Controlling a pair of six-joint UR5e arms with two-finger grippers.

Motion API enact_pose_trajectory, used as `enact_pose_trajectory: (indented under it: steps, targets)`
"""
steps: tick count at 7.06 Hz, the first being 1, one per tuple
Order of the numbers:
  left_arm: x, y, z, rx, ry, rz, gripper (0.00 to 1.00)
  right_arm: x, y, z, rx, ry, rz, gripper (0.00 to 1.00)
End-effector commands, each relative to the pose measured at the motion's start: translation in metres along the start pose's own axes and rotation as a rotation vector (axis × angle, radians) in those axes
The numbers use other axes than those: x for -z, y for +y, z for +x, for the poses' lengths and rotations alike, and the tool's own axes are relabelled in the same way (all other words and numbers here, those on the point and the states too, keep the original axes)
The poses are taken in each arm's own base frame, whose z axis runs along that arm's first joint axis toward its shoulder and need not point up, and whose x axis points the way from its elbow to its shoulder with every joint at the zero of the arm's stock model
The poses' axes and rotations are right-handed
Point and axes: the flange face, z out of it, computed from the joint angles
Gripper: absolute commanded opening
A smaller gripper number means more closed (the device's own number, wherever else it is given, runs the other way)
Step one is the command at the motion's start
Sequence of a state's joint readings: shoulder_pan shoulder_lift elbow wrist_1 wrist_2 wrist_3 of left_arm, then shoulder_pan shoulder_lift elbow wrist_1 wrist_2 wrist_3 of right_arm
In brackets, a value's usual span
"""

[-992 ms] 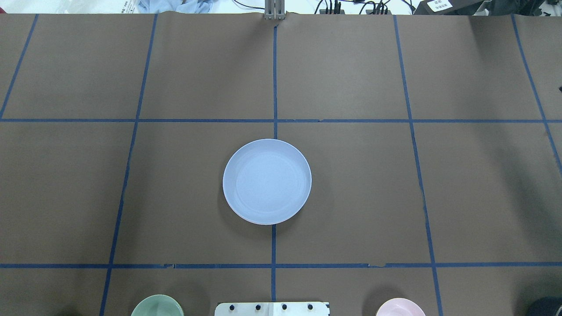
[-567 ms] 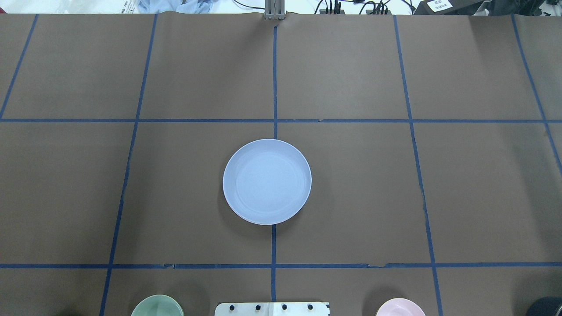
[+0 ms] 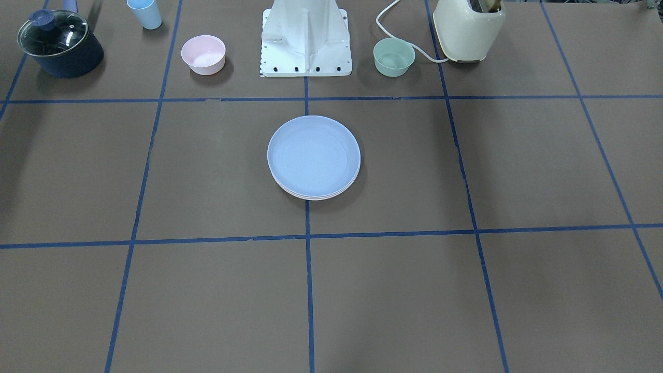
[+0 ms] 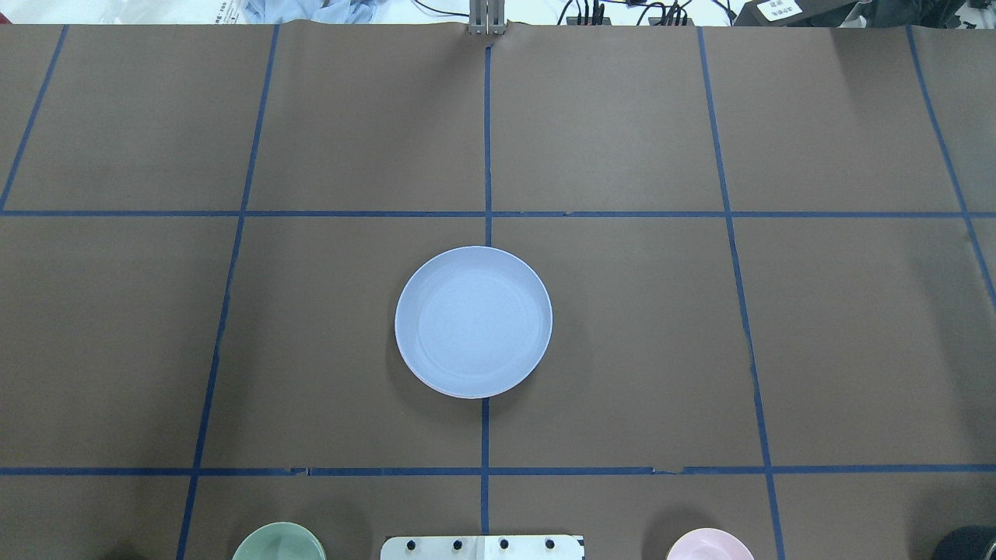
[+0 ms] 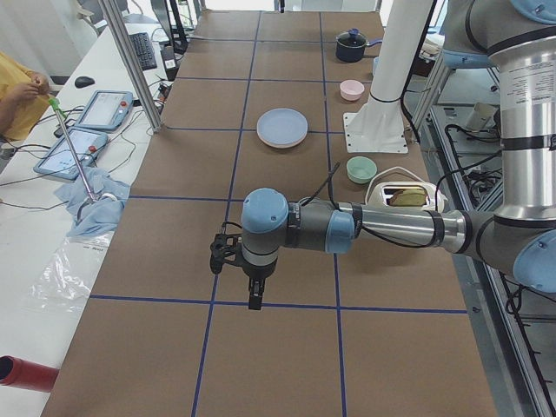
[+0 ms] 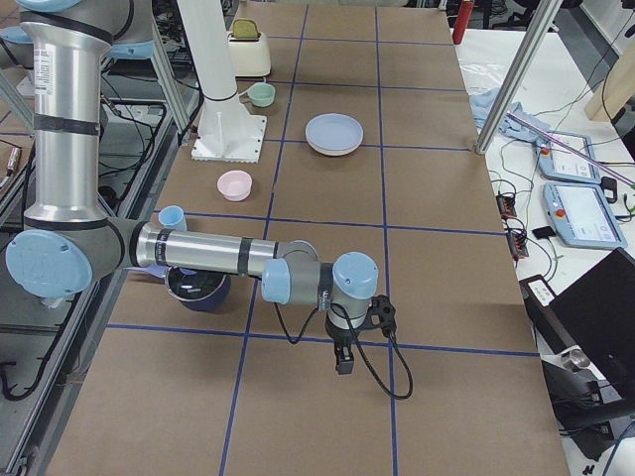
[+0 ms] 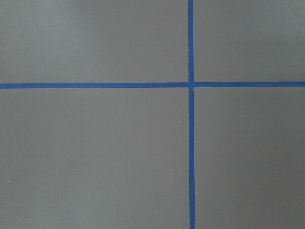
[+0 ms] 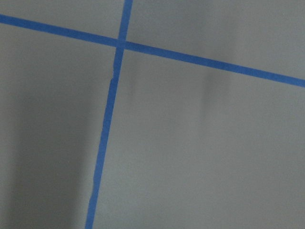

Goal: Stack three plates with pink and blue

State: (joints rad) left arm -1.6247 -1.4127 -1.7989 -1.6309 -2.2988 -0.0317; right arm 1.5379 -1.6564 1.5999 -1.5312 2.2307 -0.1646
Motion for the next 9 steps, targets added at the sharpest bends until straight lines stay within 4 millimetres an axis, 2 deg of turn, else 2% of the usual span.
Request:
enact_pose_trajectory:
  steps: [1,2,9]
  targets:
    - [-0.009,0.002,-0.006,-0.007,0.001,0.004,1.0,0.039,-0.014,-0.027,0.002,0.004,0.038,1.0]
    - [-0.009,0.004,-0.007,-0.004,0.001,0.002,1.0,0.05,-0.012,-0.037,-0.005,0.003,0.038,1.0]
    - [-0.011,0.007,-0.009,0.004,0.001,-0.004,1.0,0.043,-0.007,-0.031,-0.014,0.003,0.026,1.0]
